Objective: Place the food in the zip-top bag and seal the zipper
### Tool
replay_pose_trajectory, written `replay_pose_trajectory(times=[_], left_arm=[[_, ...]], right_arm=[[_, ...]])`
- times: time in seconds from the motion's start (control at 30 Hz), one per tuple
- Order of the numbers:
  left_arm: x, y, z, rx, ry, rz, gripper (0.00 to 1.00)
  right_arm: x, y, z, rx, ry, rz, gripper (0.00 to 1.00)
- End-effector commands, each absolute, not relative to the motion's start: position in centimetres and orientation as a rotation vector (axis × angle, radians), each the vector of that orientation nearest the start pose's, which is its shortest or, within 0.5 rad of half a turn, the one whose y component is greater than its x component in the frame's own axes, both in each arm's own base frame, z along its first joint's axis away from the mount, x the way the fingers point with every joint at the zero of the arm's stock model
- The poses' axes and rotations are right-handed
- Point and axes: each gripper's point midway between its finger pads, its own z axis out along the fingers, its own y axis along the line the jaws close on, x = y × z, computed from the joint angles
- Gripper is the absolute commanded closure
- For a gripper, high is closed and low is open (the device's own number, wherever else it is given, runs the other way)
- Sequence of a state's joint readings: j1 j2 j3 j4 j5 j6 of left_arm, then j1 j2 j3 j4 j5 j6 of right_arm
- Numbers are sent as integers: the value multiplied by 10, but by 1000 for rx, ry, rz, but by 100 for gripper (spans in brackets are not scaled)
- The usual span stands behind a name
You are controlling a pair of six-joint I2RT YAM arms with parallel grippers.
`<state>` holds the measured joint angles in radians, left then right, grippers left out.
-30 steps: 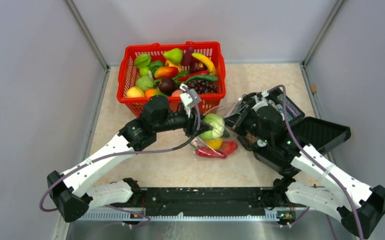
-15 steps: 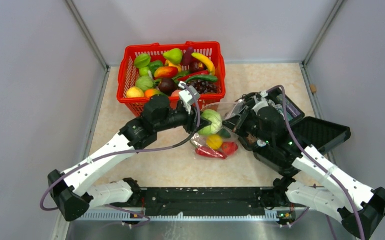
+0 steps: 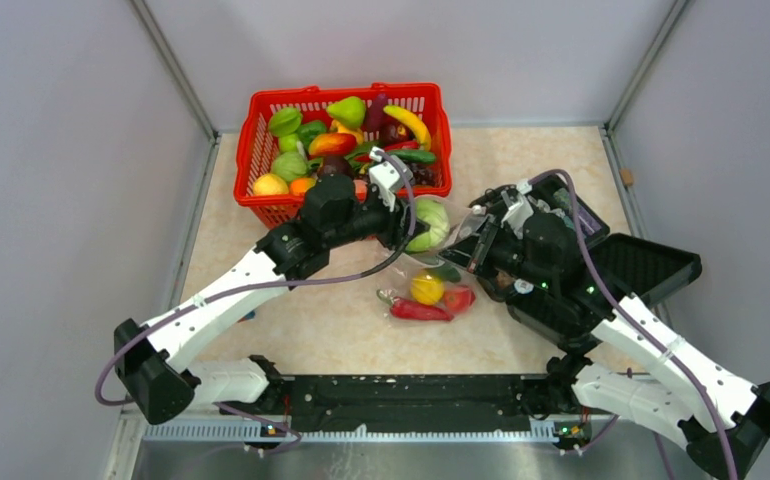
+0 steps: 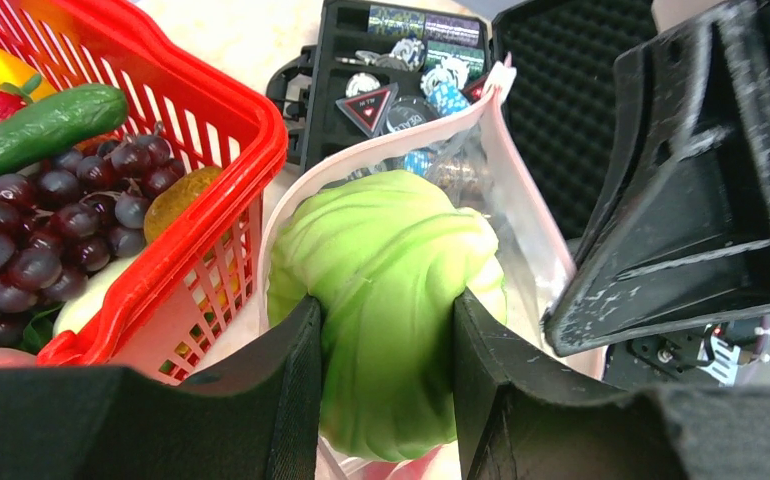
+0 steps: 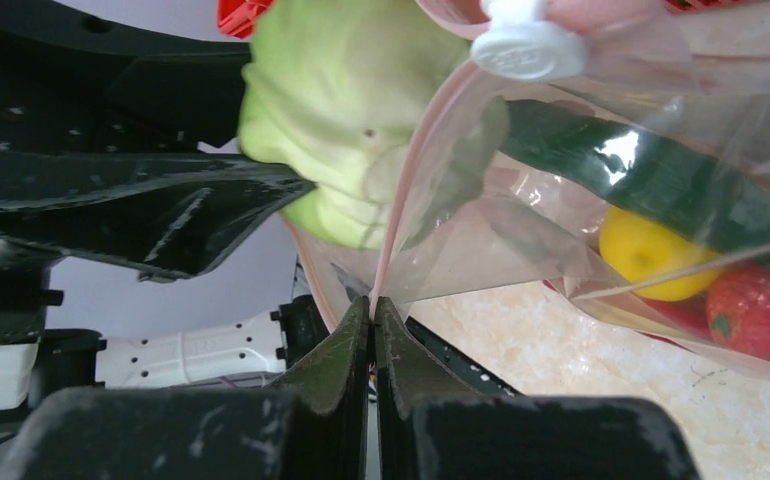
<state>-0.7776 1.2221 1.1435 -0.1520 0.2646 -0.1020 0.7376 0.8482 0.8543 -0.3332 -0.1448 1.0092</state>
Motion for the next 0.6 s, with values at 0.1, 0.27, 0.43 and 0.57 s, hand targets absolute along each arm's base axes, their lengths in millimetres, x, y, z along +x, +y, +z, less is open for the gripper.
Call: replay_pose_trajectory(times=[0.1, 0.27, 0.43, 0.57], left_arm=[[255, -320, 334, 866, 1610, -802, 52], [248, -318, 332, 971, 1607, -749, 47], [246, -313, 340, 954, 1599, -727, 46], [245, -305, 350, 921, 1583, -705, 46]], right_arm=[[184, 262, 335, 104, 1928, 1422, 100], [180, 265, 346, 75, 1890, 1466, 100], [177, 267, 350, 56, 1873, 1496, 100], [171, 270, 363, 9, 1821, 1550, 100]])
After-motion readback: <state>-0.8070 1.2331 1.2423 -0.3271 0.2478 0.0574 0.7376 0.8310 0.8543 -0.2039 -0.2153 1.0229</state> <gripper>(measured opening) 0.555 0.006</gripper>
